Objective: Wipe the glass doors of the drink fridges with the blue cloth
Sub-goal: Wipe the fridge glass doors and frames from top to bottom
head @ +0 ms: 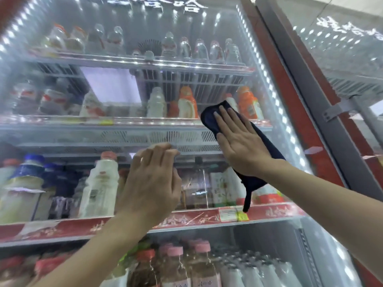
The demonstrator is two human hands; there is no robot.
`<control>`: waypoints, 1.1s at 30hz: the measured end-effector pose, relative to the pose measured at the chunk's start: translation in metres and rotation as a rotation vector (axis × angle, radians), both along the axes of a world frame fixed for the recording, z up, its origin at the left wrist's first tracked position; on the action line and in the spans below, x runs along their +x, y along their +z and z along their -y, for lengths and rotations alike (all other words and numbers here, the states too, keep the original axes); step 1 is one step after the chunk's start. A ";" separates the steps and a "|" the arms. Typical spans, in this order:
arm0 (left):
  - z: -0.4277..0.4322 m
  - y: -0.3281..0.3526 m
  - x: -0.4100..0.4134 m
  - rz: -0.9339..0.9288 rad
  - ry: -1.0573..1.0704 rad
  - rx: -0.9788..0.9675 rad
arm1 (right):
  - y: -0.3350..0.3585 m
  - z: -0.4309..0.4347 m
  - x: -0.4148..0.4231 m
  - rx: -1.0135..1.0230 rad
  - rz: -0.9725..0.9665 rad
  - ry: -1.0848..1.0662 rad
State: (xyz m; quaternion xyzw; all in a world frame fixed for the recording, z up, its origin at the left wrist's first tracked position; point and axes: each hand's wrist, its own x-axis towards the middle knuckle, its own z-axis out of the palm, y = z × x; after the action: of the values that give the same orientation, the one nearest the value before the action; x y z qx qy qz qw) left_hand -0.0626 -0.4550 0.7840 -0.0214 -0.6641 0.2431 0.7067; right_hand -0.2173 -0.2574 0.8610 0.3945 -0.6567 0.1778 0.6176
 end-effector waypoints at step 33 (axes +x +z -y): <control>0.125 -0.015 0.126 -0.059 0.098 0.148 | -0.035 0.096 0.091 0.313 -0.306 0.022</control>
State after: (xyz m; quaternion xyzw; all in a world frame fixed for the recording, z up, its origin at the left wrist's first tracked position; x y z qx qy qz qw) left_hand 0.0633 -0.5802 0.7687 0.0704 -0.6594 0.2284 0.7128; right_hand -0.1264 -0.3529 0.8256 0.5150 -0.5707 0.0184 0.6392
